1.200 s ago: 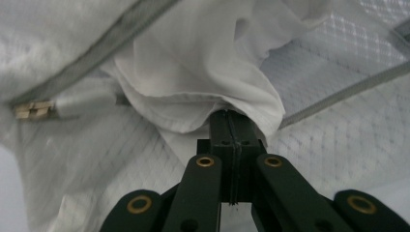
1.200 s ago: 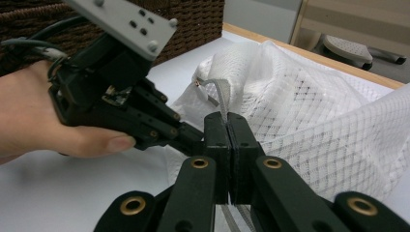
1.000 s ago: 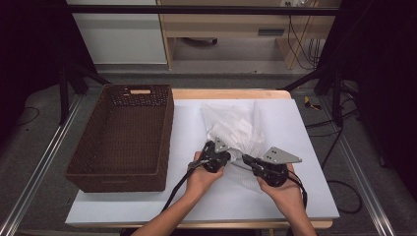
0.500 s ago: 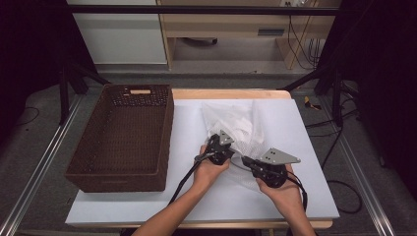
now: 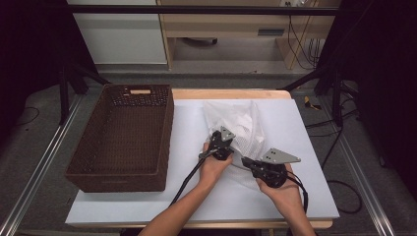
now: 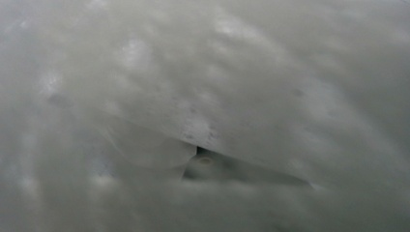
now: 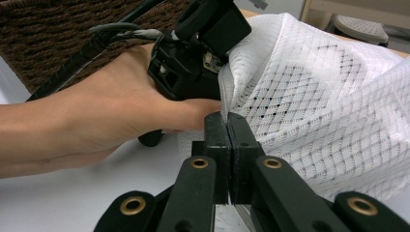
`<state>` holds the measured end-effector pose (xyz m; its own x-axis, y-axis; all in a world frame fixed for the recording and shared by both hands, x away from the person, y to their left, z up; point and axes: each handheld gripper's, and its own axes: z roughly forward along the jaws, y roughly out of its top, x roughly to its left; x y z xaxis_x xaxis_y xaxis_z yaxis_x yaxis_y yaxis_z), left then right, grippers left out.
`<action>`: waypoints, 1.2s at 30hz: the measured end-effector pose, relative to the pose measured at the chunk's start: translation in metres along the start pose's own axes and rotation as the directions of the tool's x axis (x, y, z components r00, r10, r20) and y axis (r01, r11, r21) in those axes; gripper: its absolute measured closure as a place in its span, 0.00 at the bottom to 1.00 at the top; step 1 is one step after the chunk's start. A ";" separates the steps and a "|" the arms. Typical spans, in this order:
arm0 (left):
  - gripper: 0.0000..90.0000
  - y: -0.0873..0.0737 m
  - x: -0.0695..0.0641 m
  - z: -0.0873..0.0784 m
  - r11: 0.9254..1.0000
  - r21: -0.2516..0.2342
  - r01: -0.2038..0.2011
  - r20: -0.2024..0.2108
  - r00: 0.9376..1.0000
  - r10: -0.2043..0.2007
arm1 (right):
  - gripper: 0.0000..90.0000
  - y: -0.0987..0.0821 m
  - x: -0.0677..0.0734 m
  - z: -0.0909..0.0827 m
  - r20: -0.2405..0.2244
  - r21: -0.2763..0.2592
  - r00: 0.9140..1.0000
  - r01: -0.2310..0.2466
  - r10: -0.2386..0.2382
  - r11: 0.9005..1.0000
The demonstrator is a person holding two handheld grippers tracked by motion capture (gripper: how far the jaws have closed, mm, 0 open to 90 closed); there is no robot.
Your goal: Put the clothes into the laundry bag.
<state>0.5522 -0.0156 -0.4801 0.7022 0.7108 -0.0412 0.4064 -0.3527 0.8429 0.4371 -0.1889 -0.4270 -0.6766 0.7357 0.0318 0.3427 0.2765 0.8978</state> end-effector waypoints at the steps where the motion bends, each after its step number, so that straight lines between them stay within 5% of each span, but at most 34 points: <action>1: 1.00 0.000 0.001 0.002 1.000 -0.008 0.010 -0.008 1.000 -0.010 | 0.99 0.000 0.000 0.000 0.000 0.001 1.000 -0.001 0.001 1.000; 18: 1.00 -0.006 -0.005 -0.015 1.000 0.011 -0.015 -0.014 1.000 0.015 | 0.99 -0.005 -0.004 0.001 -0.003 0.008 1.000 -0.013 0.013 1.000; 25: 1.00 -0.015 -0.008 -0.043 0.998 0.008 -0.063 -0.015 0.998 0.063 | 0.99 -0.005 -0.004 0.004 0.001 0.014 1.000 -0.012 0.012 1.000; 32: 1.00 -0.021 0.000 -0.074 0.999 -0.027 -0.033 -0.027 0.999 0.032 | 0.99 -0.002 -0.005 0.005 0.004 0.001 1.000 -0.017 0.017 1.000; 36: 0.83 -0.021 0.005 -0.090 0.998 -0.052 -0.032 -0.066 0.997 0.029 | 0.99 -0.002 -0.005 0.004 0.004 -0.003 1.000 -0.021 0.021 1.000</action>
<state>0.4946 0.0504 -0.4496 0.6734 0.7391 0.0187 0.3525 -0.3433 0.8706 0.4428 -0.1904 -0.4307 -0.6664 0.7440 0.0491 0.3555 0.2591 0.8981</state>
